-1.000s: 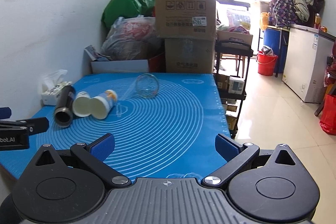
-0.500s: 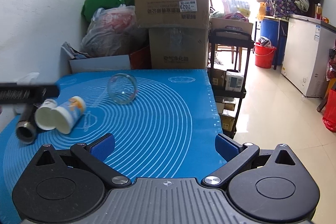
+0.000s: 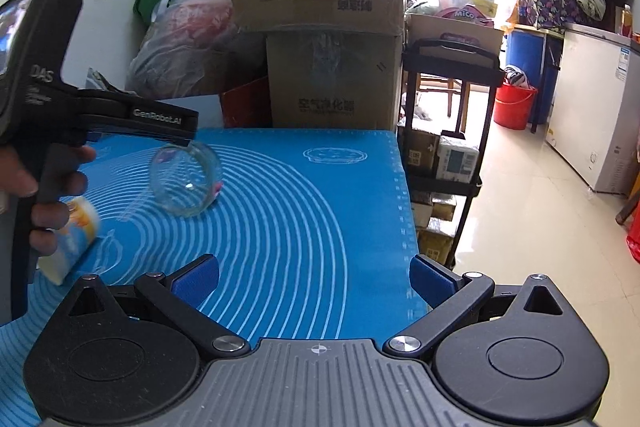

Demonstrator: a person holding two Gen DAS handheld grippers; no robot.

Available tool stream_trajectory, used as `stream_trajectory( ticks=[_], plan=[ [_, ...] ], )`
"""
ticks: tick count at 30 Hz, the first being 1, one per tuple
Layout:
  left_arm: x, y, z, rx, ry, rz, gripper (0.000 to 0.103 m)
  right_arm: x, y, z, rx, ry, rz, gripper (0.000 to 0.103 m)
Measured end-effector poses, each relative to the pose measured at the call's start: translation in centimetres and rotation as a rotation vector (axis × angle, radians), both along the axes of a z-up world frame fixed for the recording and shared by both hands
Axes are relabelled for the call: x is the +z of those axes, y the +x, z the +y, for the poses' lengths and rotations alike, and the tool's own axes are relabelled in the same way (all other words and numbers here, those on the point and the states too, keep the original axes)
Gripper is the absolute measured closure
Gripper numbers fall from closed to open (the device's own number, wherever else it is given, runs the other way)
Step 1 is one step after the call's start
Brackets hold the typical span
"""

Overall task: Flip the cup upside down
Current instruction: 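Reach the left tool to the clear glass jar and close around it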

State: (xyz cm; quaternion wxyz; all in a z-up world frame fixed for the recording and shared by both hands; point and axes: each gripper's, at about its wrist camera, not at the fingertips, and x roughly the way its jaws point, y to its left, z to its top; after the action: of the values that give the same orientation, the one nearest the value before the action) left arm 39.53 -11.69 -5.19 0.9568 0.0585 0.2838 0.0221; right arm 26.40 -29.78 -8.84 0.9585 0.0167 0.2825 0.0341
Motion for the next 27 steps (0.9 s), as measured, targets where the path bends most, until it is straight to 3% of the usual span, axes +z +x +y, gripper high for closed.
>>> stream_trajectory(
  ticks=[10,12,13,14,18,24,27],
  plan=[
    [-3.9,5.4,-0.2,0.005,0.012,0.123,0.001,-1.6,4.9,-0.5,0.002,0.034,0.020,0.000],
    [-4.6,5.7,-0.2,-0.005,0.017,0.146,0.006,-1.9,5.1,-0.5,0.006,0.037,0.025,0.000],
    [-4.8,5.8,-0.1,-0.020,-0.004,0.162,0.016,-2.0,5.1,-0.5,0.007,0.039,0.028,0.000],
    [-4.9,5.7,0.0,-0.021,-0.015,0.175,0.018,-2.1,5.1,-0.5,0.007,0.041,0.030,0.000],
    [-4.9,5.2,-0.4,-0.035,0.010,0.173,0.019,-2.0,4.9,-0.6,0.006,0.039,0.031,0.000],
    [-4.2,3.6,0.3,-0.043,-0.023,0.196,0.019,-1.2,4.2,-0.6,-0.002,0.033,0.029,0.000],
    [-2.7,1.5,0.2,-0.059,-0.004,0.158,0.019,-0.6,3.2,-0.5,-0.004,0.034,0.027,0.000]
  ],
)
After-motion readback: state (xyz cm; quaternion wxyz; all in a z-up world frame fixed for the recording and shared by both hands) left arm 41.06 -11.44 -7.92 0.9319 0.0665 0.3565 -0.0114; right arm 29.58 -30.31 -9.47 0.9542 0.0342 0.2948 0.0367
